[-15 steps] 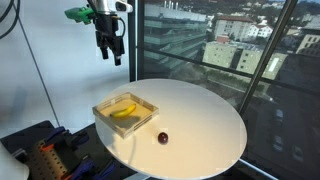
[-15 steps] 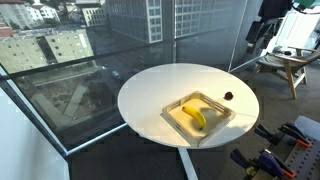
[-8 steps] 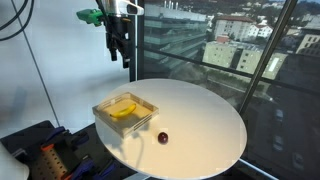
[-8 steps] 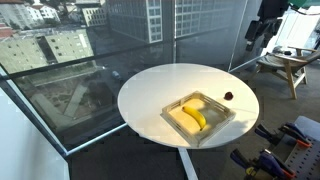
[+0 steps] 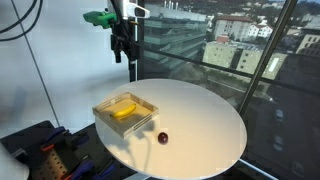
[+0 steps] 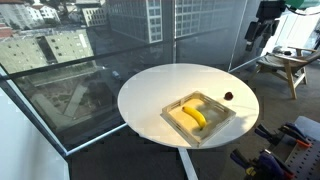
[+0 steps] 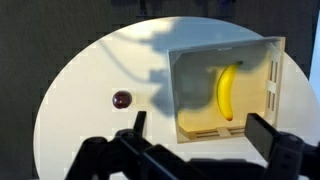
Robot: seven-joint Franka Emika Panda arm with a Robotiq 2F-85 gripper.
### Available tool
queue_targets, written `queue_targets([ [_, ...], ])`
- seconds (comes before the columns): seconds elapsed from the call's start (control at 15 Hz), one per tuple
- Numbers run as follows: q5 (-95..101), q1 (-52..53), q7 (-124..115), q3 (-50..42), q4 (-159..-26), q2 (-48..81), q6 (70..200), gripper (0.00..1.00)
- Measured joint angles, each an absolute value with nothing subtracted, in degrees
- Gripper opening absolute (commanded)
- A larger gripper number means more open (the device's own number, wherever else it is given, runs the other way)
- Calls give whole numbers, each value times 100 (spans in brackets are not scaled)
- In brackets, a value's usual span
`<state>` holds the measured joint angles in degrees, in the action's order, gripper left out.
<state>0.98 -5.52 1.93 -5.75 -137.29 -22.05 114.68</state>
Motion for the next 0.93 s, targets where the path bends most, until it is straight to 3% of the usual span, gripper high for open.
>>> queue_targets([
  [0.93, 579, -594, 1410, -833, -13365, -1870, 11470, 100],
])
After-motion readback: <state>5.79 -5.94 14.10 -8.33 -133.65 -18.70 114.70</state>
